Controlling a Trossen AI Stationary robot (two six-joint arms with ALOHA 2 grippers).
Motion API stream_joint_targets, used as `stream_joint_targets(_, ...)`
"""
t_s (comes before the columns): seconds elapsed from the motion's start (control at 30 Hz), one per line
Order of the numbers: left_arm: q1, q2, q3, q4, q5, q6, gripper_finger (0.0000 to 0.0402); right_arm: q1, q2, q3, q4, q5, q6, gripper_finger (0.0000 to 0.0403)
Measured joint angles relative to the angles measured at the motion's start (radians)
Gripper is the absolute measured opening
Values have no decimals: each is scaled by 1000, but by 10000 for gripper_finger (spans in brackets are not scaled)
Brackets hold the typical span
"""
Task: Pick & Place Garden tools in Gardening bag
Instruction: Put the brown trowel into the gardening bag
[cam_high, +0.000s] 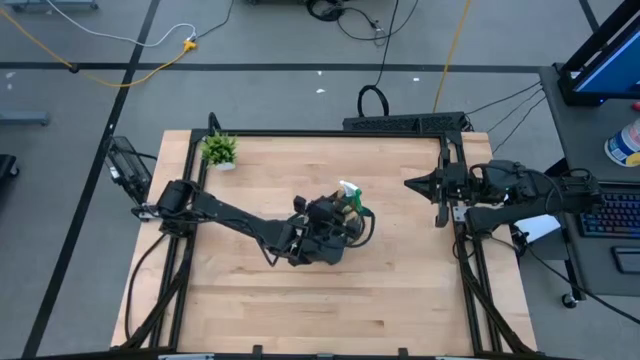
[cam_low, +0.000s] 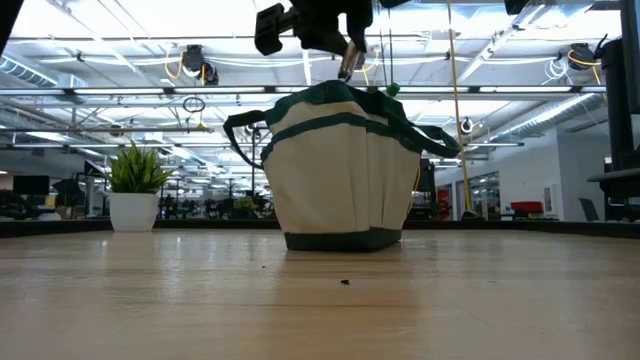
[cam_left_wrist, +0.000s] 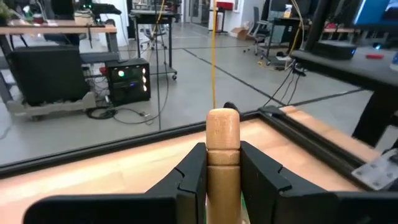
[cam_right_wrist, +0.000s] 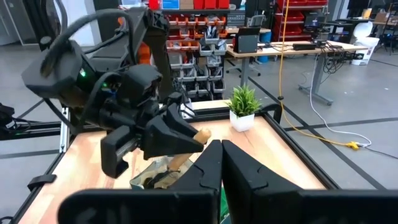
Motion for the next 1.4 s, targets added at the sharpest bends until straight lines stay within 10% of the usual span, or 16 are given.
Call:
stream_joint_targets(0.33, 9, 19, 0, -16, 64, 23, 72, 0, 0, 0, 24, 0, 0, 0)
stream_joint_targets(0.7, 31, 19, -1, -210, 157, -275, 73, 0, 0, 0, 24, -3, 0, 0)
stream_joint_targets(1.4, 0, 9, -1, -213, 272, -237, 183, 0, 0, 0, 23, -4, 0, 0)
